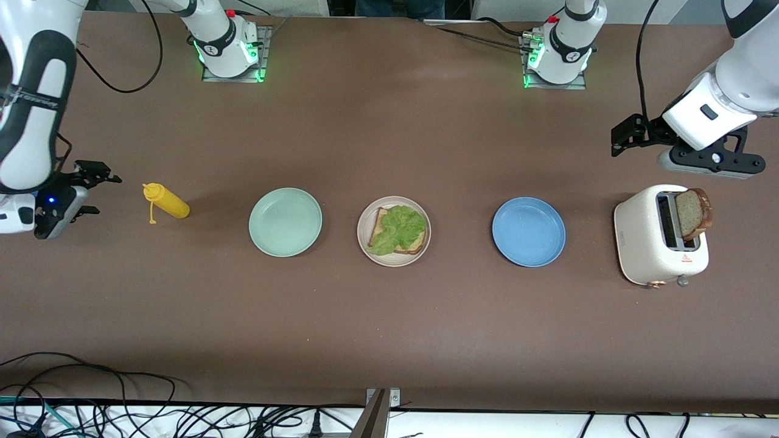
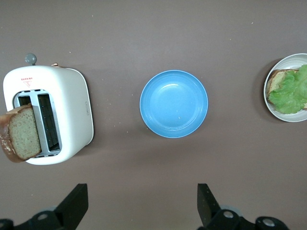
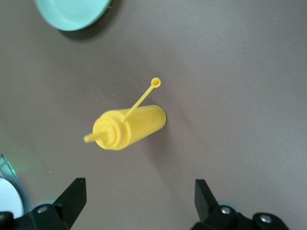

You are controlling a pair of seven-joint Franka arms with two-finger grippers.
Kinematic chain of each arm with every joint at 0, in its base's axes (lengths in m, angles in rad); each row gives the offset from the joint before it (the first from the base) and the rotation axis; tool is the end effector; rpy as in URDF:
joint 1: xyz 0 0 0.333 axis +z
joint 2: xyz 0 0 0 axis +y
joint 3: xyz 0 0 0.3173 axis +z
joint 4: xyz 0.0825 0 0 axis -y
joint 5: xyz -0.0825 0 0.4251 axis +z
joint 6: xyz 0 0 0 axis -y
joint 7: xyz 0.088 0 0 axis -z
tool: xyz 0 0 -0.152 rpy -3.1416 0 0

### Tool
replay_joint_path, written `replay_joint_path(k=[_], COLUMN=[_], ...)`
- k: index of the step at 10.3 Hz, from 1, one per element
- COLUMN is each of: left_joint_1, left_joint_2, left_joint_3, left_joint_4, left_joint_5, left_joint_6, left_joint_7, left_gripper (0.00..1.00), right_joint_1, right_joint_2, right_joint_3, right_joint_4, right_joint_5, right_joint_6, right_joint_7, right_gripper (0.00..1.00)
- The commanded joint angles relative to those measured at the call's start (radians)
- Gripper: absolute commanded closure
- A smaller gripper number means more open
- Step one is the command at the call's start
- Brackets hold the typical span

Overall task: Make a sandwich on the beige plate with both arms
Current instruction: 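Move the right gripper back toward the yellow mustard bottle, then grasp the yellow mustard bottle with the right gripper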

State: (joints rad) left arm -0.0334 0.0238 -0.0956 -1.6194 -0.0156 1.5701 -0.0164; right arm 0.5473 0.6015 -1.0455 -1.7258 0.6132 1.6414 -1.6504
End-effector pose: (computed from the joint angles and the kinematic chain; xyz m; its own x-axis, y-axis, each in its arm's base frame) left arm 0.5914 -0.0786 0.5418 0.9910 -0.1122 -0.0732 -0.1112 -0.9937 0.0166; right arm 0.6033 -0.1852 0.2887 0.5702 0.8185 0.0703 0.7857 -0.5183 -0.3378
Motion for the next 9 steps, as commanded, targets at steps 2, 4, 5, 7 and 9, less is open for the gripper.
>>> replay_joint_path(k=[2,4,5,7,9], left_joint_1=[0.001,0.000,0.000,0.000,0.000], left_joint_2=[0.008,0.008,0.008,0.008,0.008], left_joint_3=[-0.003,-0.003,-0.003,-0.003,-0.003], left_joint_4=[0.024,0.024,0.024,0.024,0.024], left_joint_5=[0.006,0.006,0.006,0.006,0.006], left_joint_6=[-0.019,-0.019,-0.019,-0.019,-0.019], left_joint_7=[0.003,0.003,0.003,0.003,0.003], left_gripper=[0.00,0.00,0.00,0.00,0.00], right_joint_1=[-0.038,-0.053,-0.073,-0.171,-0.262], right_joint_2=[0.053,0.105,0.115,0.115,0.116], right_joint_3=[0.007,0.007,0.028,0.122,0.209], right_joint_4=[-0.049,-0.051,-0.061,-0.072,-0.074], right_joint_5=[0.155,0.245,0.260,0.270,0.270], right_joint_6=[0.012,-0.002,-0.003,-0.014,-0.022], right_joint_7=[-0.317,-0.472,-0.532,-0.598,-0.605], right_gripper=[0.00,0.00,0.00,0.00,0.00])
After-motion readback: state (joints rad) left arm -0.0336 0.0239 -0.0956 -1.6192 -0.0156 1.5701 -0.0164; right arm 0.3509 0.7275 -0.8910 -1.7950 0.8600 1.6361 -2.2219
